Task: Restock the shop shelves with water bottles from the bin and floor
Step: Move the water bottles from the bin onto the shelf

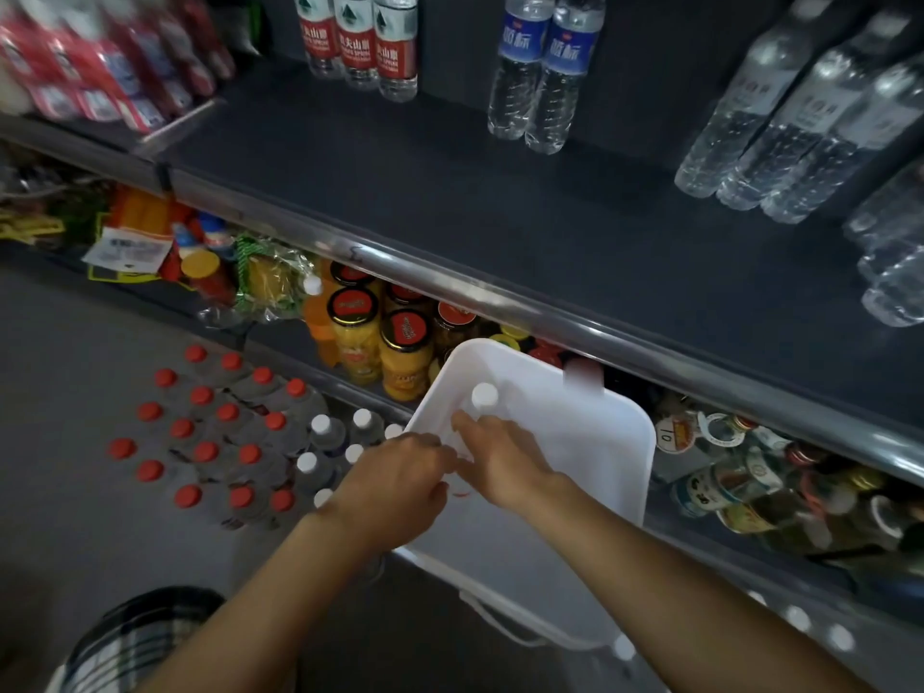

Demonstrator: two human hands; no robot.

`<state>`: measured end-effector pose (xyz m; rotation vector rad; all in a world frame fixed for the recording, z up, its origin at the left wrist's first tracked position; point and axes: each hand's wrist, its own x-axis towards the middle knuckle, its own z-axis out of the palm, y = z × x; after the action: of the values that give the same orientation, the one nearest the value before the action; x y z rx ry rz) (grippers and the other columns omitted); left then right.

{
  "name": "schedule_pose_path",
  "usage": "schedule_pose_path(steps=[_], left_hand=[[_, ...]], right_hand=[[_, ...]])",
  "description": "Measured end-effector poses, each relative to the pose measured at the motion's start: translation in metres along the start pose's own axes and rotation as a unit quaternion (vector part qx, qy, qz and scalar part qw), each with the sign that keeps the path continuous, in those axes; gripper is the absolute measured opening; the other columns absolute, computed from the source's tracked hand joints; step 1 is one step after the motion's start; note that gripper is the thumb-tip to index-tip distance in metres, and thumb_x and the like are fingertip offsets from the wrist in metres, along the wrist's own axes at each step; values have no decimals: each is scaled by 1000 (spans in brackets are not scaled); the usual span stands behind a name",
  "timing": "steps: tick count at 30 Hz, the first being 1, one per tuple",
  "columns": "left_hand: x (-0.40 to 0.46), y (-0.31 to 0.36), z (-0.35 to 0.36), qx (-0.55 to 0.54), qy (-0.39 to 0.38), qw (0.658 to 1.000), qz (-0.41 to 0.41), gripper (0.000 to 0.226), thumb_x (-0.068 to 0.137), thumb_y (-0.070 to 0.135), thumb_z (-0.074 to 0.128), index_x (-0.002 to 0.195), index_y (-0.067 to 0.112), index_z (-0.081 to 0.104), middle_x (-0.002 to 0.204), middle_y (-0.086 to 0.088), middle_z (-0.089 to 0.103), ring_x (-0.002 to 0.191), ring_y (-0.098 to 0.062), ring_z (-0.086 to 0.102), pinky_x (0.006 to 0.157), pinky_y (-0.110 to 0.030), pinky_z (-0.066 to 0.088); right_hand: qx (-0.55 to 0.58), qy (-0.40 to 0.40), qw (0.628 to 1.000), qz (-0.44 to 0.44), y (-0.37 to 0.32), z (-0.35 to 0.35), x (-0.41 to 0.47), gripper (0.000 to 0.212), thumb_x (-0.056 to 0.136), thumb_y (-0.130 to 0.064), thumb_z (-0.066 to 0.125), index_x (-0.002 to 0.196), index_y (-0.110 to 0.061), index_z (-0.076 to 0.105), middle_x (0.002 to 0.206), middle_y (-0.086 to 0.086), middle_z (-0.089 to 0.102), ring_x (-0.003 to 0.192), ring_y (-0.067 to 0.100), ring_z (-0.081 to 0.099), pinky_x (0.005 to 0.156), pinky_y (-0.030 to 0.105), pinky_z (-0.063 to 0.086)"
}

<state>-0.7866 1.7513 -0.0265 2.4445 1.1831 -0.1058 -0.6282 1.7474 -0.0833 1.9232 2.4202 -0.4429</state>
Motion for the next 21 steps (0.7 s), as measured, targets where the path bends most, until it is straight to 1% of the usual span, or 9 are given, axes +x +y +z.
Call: schedule_pose_path(steps=[2,4,6,9,11,13,16,18,21], left_hand=[[1,0,2,-5,6,1000,3,35,94,25,50,129,30,55,128,7,57,118,-16,55,93,-30,47],[1,1,1,-7,6,1000,3,34,94,26,50,128,29,56,127,7,57,118,-16,55,93,-31,47],[1,1,-1,-9,4,1000,5,32,94,27,50,125,26,57,127,6,58,117,-17,55,94,-32,49],[5,6,-11,-6,4,1000,13,30,94,27,51,123,26,58,124,5,59,114,-18,57,94,-34,49],[9,13,-20,-4,15,1000,21,30,93,26,52,122,25,60,122,5,61,111,-19,58,92,-35,50],[13,23,-30,-13,32,999,31,28,93,25,54,119,24,62,119,4,63,107,-18,60,91,-35,51],[17,44,-48,-25,61,997,48,27,92,26,59,118,24,64,118,5,65,102,-14,62,90,-31,53],[21,60,-61,-24,82,994,65,28,91,27,60,118,24,65,116,5,66,99,-12,63,87,-28,54],[29,88,-82,-21,109,990,86,28,91,27,61,118,23,65,115,5,67,98,-11,64,85,-27,55]], right_hand=[[0,7,1000,17,0,-3,-2,15,96,-37,47,108,-28,51,107,-3,59,81,10,56,66,19,41],[33,-12,999,-10,4,-4,-7,7,97,-28,48,104,-27,46,112,-2,56,87,14,55,76,23,43],[78,-12,997,18,9,-9,-15,13,97,-27,50,109,-29,44,117,-3,55,91,14,55,82,27,44],[116,-11,991,58,13,-26,-27,35,94,-29,57,125,-27,42,121,-1,56,96,16,59,87,34,51],[146,2,986,84,19,-48,-36,35,91,-30,60,122,-24,45,114,2,60,90,18,61,78,32,52],[147,33,986,76,28,-73,-46,24,89,-34,60,107,-23,48,98,2,62,80,18,59,63,28,44],[120,87,985,84,42,-117,-69,20,86,-38,59,90,-21,48,75,-7,54,64,12,54,48,24,31],[124,127,979,99,51,-148,-87,20,83,-38,60,83,-21,49,68,-10,50,60,11,52,46,26,32],[121,197,965,123,68,-190,-116,22,80,-37,58,81,-17,51,68,1,57,64,23,56,53,35,44]])
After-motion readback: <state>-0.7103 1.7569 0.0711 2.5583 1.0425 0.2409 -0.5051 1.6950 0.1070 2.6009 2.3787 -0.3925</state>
